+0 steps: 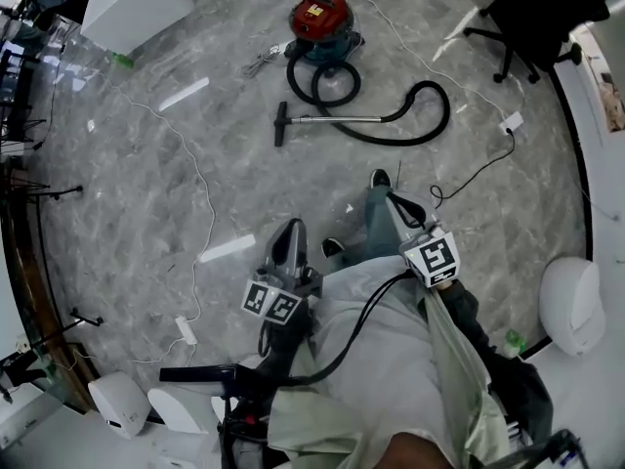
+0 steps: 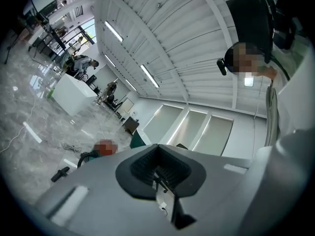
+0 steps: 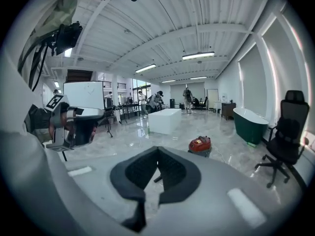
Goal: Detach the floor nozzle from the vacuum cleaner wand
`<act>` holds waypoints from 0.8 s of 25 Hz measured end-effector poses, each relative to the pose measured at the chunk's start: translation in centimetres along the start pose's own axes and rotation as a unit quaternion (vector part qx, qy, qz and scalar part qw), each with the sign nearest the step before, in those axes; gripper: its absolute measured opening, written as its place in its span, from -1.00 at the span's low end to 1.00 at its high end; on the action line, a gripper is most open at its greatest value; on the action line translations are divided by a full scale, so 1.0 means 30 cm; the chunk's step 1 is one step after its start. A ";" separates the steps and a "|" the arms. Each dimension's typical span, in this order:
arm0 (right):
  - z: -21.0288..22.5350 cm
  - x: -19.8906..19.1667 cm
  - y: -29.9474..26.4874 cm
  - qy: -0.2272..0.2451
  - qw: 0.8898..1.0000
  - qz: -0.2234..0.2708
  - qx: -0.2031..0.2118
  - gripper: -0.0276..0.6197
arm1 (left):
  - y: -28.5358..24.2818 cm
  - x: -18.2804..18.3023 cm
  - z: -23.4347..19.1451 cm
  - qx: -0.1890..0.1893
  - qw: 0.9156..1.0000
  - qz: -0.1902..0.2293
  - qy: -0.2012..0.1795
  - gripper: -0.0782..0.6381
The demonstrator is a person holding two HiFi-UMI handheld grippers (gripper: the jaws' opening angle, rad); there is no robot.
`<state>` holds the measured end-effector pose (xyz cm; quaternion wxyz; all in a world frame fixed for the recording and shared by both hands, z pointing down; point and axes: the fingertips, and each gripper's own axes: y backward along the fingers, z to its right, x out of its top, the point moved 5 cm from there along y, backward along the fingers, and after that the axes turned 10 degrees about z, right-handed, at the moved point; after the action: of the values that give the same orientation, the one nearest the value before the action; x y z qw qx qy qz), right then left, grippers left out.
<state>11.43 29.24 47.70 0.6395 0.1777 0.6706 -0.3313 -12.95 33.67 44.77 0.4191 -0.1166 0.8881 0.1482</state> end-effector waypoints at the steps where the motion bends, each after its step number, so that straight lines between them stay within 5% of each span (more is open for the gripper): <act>1: 0.021 -0.004 -0.035 0.003 1.000 -0.001 0.008 -0.91 | -0.025 0.000 -0.013 0.009 1.000 0.002 -0.003 -0.77; 7: 0.234 0.001 -0.223 0.034 0.997 0.002 0.062 -0.91 | -0.279 -0.043 -0.052 0.042 0.999 0.003 -0.018 -0.77; 15: 0.679 0.072 -0.351 -0.019 0.996 0.001 0.092 -0.91 | -0.668 -0.083 -0.048 0.065 0.998 0.012 -0.021 -0.77; 20: 0.786 0.092 -0.448 -0.055 0.995 0.000 0.085 -0.91 | -0.775 -0.054 -0.096 0.076 0.997 0.003 -0.025 -0.77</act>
<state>19.65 3.24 48.82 0.6579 0.2134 0.6038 -0.3964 -6.30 11.17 43.91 0.4483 -0.0779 0.8865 0.0840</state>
